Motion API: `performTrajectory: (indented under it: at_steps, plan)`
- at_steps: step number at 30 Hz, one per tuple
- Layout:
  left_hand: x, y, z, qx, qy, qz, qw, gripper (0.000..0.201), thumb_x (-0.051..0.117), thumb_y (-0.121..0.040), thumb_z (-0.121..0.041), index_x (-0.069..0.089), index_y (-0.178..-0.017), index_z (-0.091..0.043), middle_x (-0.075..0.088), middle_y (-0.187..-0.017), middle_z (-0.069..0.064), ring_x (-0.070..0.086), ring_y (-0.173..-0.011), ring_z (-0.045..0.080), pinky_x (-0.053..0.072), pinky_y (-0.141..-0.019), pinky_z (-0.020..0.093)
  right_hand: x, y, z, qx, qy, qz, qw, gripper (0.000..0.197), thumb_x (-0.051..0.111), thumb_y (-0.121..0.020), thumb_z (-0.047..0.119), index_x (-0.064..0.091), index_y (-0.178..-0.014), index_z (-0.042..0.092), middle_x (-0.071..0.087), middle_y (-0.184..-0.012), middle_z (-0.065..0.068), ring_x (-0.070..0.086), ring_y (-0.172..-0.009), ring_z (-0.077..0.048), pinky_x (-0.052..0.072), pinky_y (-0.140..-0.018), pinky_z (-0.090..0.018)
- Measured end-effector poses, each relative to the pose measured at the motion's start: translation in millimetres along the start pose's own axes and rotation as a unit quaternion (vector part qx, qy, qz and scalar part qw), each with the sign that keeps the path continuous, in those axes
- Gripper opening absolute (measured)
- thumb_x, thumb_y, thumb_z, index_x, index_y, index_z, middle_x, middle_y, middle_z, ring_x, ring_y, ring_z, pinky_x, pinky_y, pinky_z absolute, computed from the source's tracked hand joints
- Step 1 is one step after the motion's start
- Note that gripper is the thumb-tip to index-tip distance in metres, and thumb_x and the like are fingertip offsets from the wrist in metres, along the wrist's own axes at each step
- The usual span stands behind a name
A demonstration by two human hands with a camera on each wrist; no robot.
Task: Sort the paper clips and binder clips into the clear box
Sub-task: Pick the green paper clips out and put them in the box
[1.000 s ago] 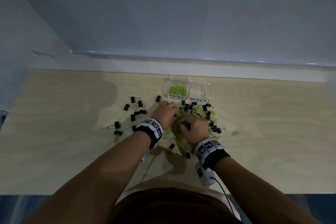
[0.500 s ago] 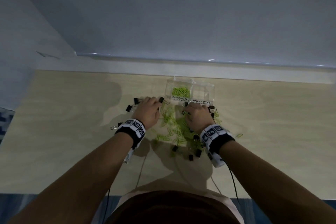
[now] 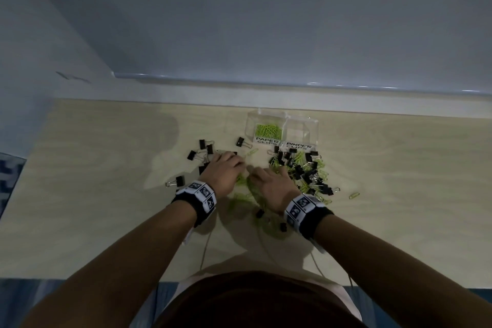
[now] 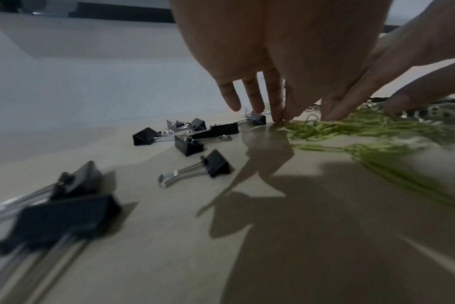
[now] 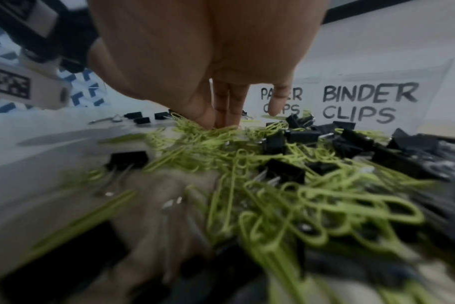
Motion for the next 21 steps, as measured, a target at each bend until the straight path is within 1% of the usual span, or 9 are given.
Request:
performTrajectory:
  at_steps: [2, 5, 7, 9, 11, 13, 16, 19, 21]
  plan:
    - [4.5, 11.8, -0.5, 0.027, 0.017, 0.007, 0.999, 0.044, 0.049, -0.089, -0.015, 0.048, -0.133, -0.016, 0.046, -0.139, 0.0, 0.031, -0.13, 0.025, 0.024, -0.107, 0.044, 8.0, 9.9, -3.8, -0.02, -0.023, -0.018, 0.999, 0.064, 0.057, -0.081, 0.017, 0.033, -0.141, 0.021, 0.031, -0.144, -0.003, 0.034, -0.131, -0.024, 0.022, -0.107, -0.052]
    - [5.3, 24.6, -1.7, 0.041, 0.094, -0.045, 0.994, 0.044, 0.055, -0.09, -0.027, 0.051, -0.13, -0.01, 0.052, -0.129, 0.008, 0.041, -0.122, 0.028, 0.038, -0.102, 0.044, 6.6, 19.4, -16.6, -0.003, -0.1, -0.119, 0.988, 0.051, 0.062, -0.076, 0.028, 0.052, -0.125, 0.022, 0.049, -0.119, -0.002, 0.05, -0.11, -0.025, 0.034, -0.099, -0.043]
    - [4.8, 26.2, -4.7, 0.015, 0.139, -0.041, 0.989, 0.059, 0.062, -0.085, -0.035, 0.045, -0.134, -0.008, 0.046, -0.129, 0.012, 0.042, -0.119, 0.026, 0.042, -0.1, 0.042, 5.2, 20.2, -21.2, 0.021, -0.147, -0.129, 0.98, 0.048, 0.064, -0.078, 0.035, 0.054, -0.123, 0.019, 0.048, -0.116, -0.001, 0.049, -0.106, -0.023, 0.04, -0.097, -0.04]
    - [6.0, 24.6, -11.2, -0.027, 0.147, 0.021, 0.989, 0.075, 0.067, -0.08, -0.04, 0.034, -0.14, -0.01, 0.037, -0.136, 0.009, 0.038, -0.123, 0.024, 0.04, -0.104, 0.039, 5.7, 18.1, -16.4, 0.024, -0.147, -0.094, 0.984, 0.058, 0.067, -0.077, 0.043, 0.049, -0.127, 0.021, 0.043, -0.118, -0.001, 0.043, -0.108, -0.022, 0.046, -0.093, -0.041]
    - [8.2, 22.8, -18.9, -0.053, 0.135, 0.057, 0.988, 0.08, 0.071, -0.076, -0.039, 0.032, -0.14, -0.011, 0.034, -0.136, 0.008, 0.036, -0.123, 0.025, 0.042, -0.102, 0.041, 6.4, 16.3, -9.1, 0.029, -0.139, -0.064, 0.988, 0.064, 0.07, -0.075, 0.041, 0.042, -0.131, 0.024, 0.039, -0.12, -0.002, 0.037, -0.112, -0.022, 0.048, -0.089, -0.041]
    - [10.2, 22.6, -25.5, -0.063, 0.129, 0.056, 0.988, 0.072, 0.072, -0.076, -0.033, 0.039, -0.136, -0.012, 0.037, -0.131, 0.008, 0.039, -0.12, 0.025, 0.043, -0.1, 0.04, 3.8, 16.0, -4.0, 0.045, -0.138, -0.048, 0.988, 0.061, 0.069, -0.078, 0.028, 0.041, -0.132, 0.023, 0.04, -0.12, -0.005, 0.035, -0.115, -0.023, 0.045, -0.09, -0.038]
    - [10.7, 23.4, -31.7, -0.07, 0.143, 0.043, 0.986, 0.052, 0.069, -0.08, -0.024, 0.049, -0.127, -0.014, 0.046, -0.122, 0.007, 0.046, -0.112, 0.025, 0.043, -0.096, 0.038, 0.3, 16.1, -1.4, 0.052, -0.153, -0.068, 0.984, 0.047, 0.056, -0.086, 0.011, 0.046, -0.13, 0.023, 0.047, -0.115, -0.009, 0.045, -0.112, -0.028, 0.045, -0.086, -0.036]
    - [6.6, 22.3, -34.6, -0.064, 0.157, 0.03, 0.985, 0.028, 0.061, -0.086, -0.022, 0.06, -0.113, -0.013, 0.053, -0.112, 0.007, 0.051, -0.104, 0.025, 0.045, -0.088, 0.037, 0.0, 19.5, -4.7, 0.044, -0.162, -0.092, 0.981, 0.04, 0.052, -0.085, 0.005, 0.051, -0.122, 0.02, 0.053, -0.104, -0.01, 0.055, -0.095, -0.029, 0.042, -0.071, -0.031]
    - [2.8, 21.6, -33.6, -0.062, 0.16, 0.018, 0.985, 0.018, 0.053, -0.088, -0.02, 0.066, -0.098, -0.011, 0.057, -0.101, 0.008, 0.056, -0.096, 0.027, 0.047, -0.08, 0.038, 0.9, 22.1, -11.1, 0.06, -0.192, -0.097, 0.975, 0.026, 0.054, -0.084, 0.007, 0.057, -0.109, 0.014, 0.056, -0.1, -0.009, 0.058, -0.088, -0.028, 0.044, -0.069, -0.029]
Point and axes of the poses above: each hand's wrist, its own y-axis away from the middle knuckle, its own x-axis out of the palm, z = x × y, the point moved 3 cm from there along -y, towards the middle knuckle
